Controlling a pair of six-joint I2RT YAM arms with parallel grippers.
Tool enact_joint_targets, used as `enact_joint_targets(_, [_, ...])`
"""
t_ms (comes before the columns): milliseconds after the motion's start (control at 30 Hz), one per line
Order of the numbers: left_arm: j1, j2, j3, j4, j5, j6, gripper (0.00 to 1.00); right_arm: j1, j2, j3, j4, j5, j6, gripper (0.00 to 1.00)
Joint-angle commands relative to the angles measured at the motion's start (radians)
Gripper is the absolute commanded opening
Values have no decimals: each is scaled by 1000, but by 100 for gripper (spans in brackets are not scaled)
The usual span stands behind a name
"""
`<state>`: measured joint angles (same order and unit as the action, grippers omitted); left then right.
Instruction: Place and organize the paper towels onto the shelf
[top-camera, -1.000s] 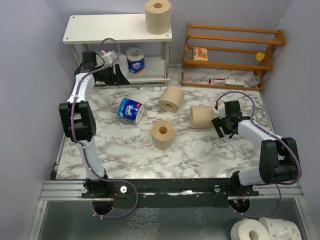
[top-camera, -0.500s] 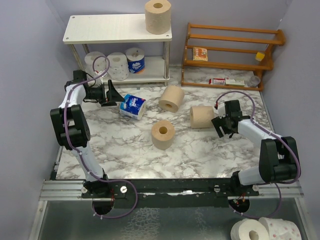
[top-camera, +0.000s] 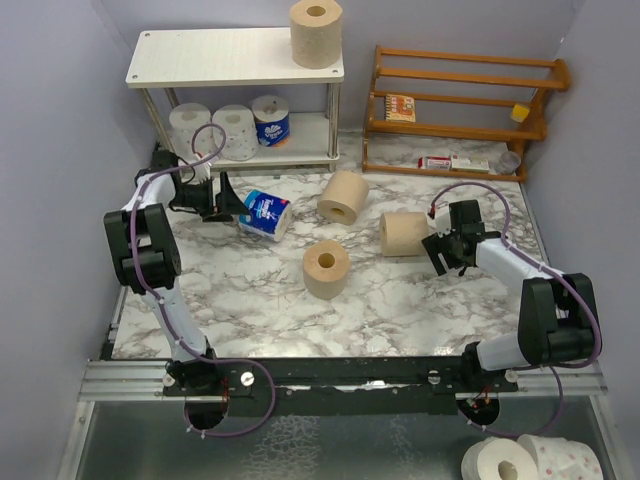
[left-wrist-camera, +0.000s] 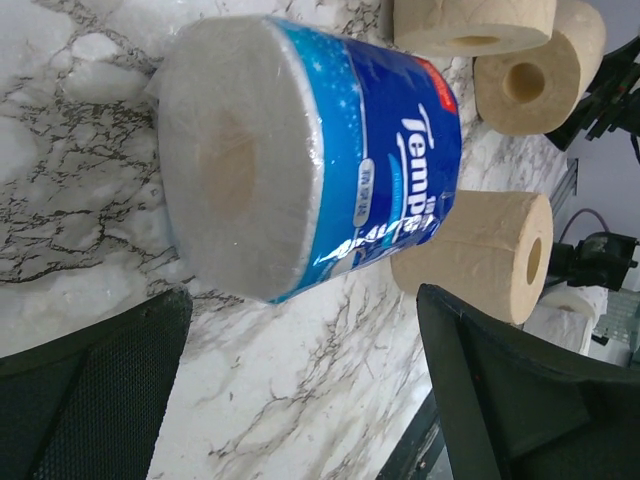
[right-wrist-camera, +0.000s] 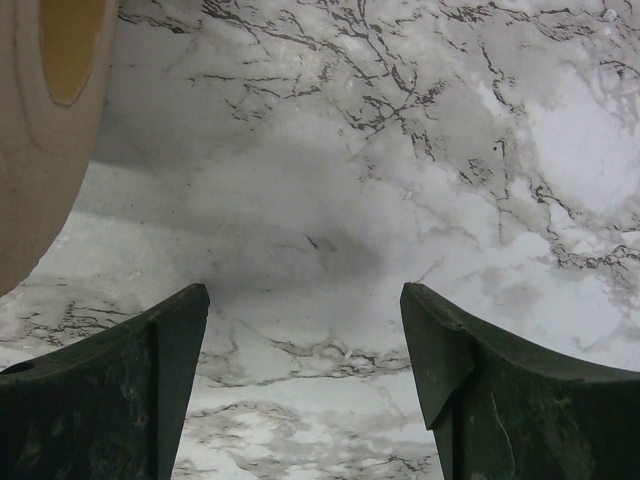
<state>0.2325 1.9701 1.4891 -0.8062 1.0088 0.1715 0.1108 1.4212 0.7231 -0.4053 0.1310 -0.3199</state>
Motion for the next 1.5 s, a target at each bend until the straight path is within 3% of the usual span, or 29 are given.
enact_joint_targets(0, [1, 32, -14, 9, 13, 64, 92, 3, 0, 17, -23, -33, -12, 78])
enact_joint_targets(400, [-33, 129, 44, 39, 137, 32, 88, 3, 15, 18, -27, -35, -11, 77])
enact_joint_targets(900, [-68, 136, 138, 40, 116, 50, 87, 4, 40, 21, -31, -43, -11, 77])
enact_joint_targets(1133, [-90, 147, 117, 38, 201, 53, 71, 4, 43, 21, -32, -43, -11, 77])
enact_joint_targets(1467, [-114, 189, 93, -82, 287, 172, 67, 4, 49, 22, -37, -54, -12, 77])
